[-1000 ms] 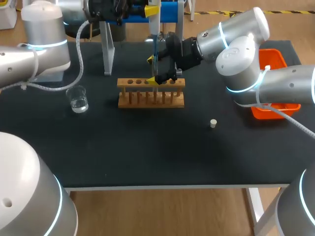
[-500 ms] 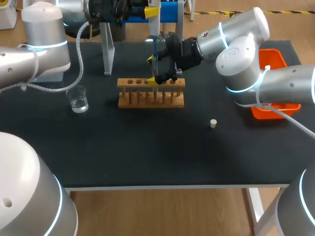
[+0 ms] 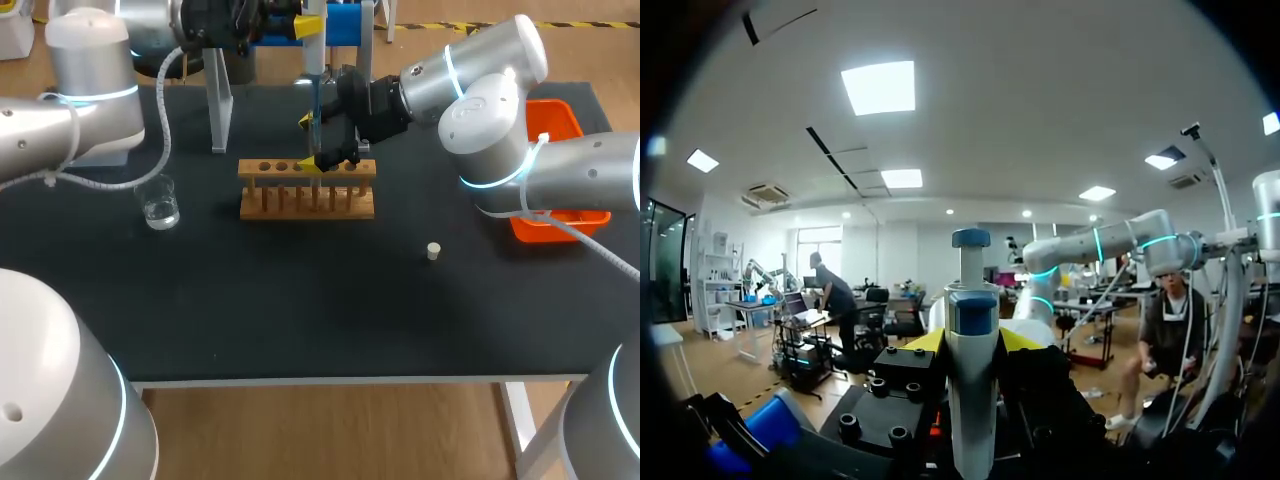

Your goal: Invert the test tube, pick up the pipette, mount the tip to pipette, aspirate from beaker and dispense into the tube, eject the tip, return the pipette, and cap with the stopper.

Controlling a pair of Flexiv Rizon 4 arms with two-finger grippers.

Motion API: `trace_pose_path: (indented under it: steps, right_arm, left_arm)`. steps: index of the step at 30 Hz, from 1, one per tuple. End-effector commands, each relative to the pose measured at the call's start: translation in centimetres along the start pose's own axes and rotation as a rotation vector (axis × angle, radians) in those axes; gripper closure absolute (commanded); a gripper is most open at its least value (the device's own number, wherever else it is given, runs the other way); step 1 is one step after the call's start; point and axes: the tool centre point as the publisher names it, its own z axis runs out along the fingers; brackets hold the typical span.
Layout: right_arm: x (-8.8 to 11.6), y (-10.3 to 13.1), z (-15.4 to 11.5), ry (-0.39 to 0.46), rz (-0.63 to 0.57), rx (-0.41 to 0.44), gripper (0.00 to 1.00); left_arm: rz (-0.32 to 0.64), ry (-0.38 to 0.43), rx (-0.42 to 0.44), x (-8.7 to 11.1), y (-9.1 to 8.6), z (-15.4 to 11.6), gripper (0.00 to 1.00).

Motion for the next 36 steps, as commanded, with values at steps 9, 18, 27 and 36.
trace_pose_path:
  steps: [9,18,27,36]
  right_arm:
    - [-0.03,0.02,-0.11,0.003,0.000,0.002,0.00]
    - [-0.03,0.02,-0.11,0.003,0.000,0.002,0.00]
    - [-0.03,0.02,-0.11,0.003,0.000,0.002,0.00]
    - [-0.03,0.02,-0.11,0.003,0.000,0.002,0.00]
  left_arm:
    - [-0.003,-0.001,0.003,-0.13,0.21,-0.05,1.00]
    - [-0.005,-0.001,0.005,-0.17,0.36,-0.11,1.00]
    - [-0.007,0.000,0.005,-0.18,0.40,-0.14,1.00]
    - [-0.006,0.001,0.005,-0.17,0.38,-0.15,1.00]
